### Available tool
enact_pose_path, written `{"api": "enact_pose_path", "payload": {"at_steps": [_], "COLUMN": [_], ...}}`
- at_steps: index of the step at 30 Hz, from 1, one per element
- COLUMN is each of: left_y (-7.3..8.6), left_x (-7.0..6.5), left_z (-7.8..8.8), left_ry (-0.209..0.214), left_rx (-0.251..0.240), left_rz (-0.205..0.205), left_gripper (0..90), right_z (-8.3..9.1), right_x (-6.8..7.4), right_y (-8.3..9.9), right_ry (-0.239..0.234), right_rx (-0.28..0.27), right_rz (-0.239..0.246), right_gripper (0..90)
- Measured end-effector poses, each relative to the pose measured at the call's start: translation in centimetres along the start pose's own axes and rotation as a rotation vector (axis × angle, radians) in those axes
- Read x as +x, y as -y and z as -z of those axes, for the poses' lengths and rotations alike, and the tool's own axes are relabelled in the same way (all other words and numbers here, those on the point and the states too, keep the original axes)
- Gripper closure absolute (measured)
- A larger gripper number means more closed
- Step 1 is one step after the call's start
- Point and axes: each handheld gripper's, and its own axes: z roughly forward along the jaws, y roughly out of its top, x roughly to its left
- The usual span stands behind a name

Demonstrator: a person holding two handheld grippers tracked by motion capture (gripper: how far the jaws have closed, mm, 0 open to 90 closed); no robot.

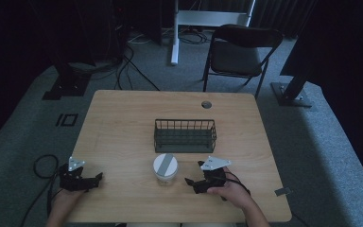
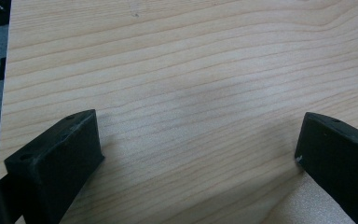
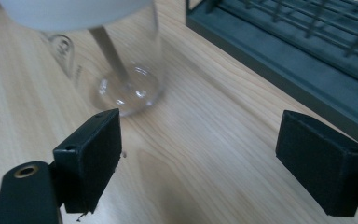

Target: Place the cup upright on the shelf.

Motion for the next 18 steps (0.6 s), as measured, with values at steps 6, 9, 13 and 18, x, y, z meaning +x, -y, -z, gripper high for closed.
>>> {"api": "enact_pose_path", "payload": {"at_steps": [6, 9, 13, 18], "left_y": [0.0, 0.0, 0.0, 0.0], "left_x": [0.0, 0.0, 0.0, 0.0], "left_z": [0.0, 0.0, 0.0, 0.0], "left_ry": [0.000, 0.000, 0.000, 0.003], "left_rx": [-0.001, 0.000, 0.000, -0.001], "left_rz": [-0.001, -0.001, -0.001, -0.005], "left_gripper": [0.4, 0.4, 0.4, 0.4], "right_z": [-0.6, -1.0, -1.5, -2.0], "right_x": [1.0, 1.4, 1.9, 2.3], "right_y": [-0.4, -0.6, -0.9, -1.2], "right_ry": [-0.039, -0.054, -0.070, -0.089], "right_rx": [-0.012, -0.013, -0.017, -0.026], "right_rz": [0.029, 0.040, 0.048, 0.057], "right_gripper": [14.1, 14.1, 14.1, 14.2]}}
